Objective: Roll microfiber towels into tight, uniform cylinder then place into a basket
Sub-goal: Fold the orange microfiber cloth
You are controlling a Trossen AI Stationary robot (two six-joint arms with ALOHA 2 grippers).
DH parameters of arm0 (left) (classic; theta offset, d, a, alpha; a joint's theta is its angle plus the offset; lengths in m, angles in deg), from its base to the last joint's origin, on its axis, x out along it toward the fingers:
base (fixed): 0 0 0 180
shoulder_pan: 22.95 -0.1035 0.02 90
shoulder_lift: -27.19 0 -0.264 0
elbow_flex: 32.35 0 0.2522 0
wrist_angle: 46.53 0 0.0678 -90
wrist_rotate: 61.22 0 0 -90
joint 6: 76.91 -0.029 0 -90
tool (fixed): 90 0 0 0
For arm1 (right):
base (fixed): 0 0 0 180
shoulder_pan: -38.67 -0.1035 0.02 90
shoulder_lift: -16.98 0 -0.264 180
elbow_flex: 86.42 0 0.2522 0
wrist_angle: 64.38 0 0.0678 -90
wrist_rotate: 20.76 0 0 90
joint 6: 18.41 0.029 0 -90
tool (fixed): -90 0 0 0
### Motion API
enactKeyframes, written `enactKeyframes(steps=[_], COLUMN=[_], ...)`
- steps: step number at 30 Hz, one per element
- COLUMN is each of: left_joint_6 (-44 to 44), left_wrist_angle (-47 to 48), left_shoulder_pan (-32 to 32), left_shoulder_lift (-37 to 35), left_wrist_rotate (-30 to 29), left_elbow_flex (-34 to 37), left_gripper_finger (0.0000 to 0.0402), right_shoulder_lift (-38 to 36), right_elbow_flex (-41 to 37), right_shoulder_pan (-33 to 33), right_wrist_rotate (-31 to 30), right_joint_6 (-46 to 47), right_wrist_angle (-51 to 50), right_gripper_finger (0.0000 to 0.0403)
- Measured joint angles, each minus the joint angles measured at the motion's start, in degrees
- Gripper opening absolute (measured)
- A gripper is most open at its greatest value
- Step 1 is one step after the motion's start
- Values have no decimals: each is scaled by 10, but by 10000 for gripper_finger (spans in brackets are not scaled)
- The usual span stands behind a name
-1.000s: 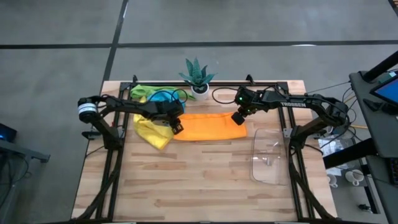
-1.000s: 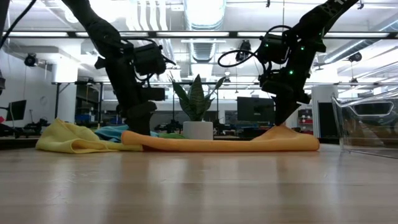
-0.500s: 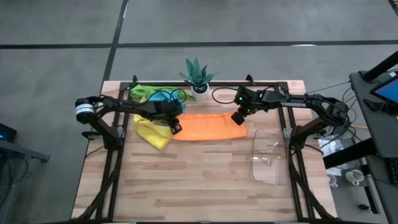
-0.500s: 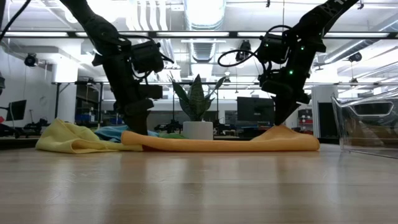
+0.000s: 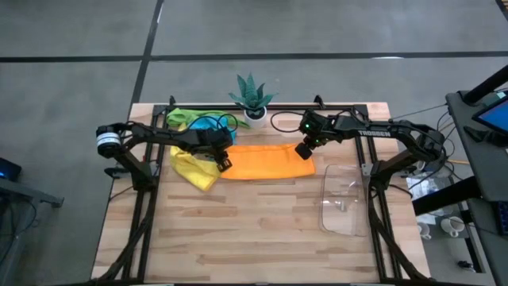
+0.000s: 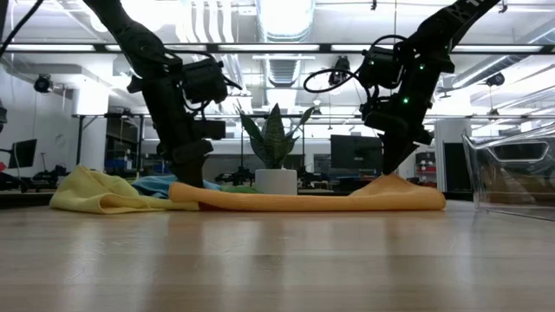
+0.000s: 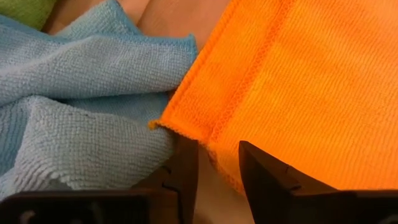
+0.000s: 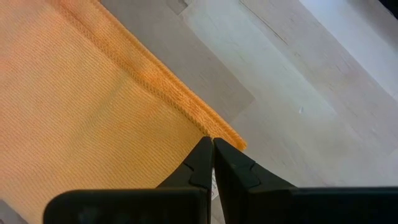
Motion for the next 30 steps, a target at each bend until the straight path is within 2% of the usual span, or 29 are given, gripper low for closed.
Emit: enactKeyframes(steps=[5, 7, 16, 24, 30], left_joint_6=[3, 4, -1, -1, 0], left_wrist_angle=[0, -1, 0, -6, -17], left_shoulder_pan=[0, 0, 0, 0, 0], left_shoulder_lift=[0, 0, -7, -66, -92], left_wrist_rotate=[-1, -1, -1, 0, -32], left_elbow_flex=[0, -3, -15, -19, -16], left_gripper_finger=[20, 6, 1, 0, 0], right_shoulder_lift=[0, 0, -8, -56, -70], right_elbow_flex=[0, 0, 0, 0, 0], right_shoulder_pan=[0, 0, 0, 0, 0], right_wrist_rotate=[0, 0, 0, 0, -22], right_joint_6=[0, 0, -9, -15, -12], right_wrist_angle=[0, 0, 0, -23, -51], right_gripper_finger=[8, 8, 8, 8, 8])
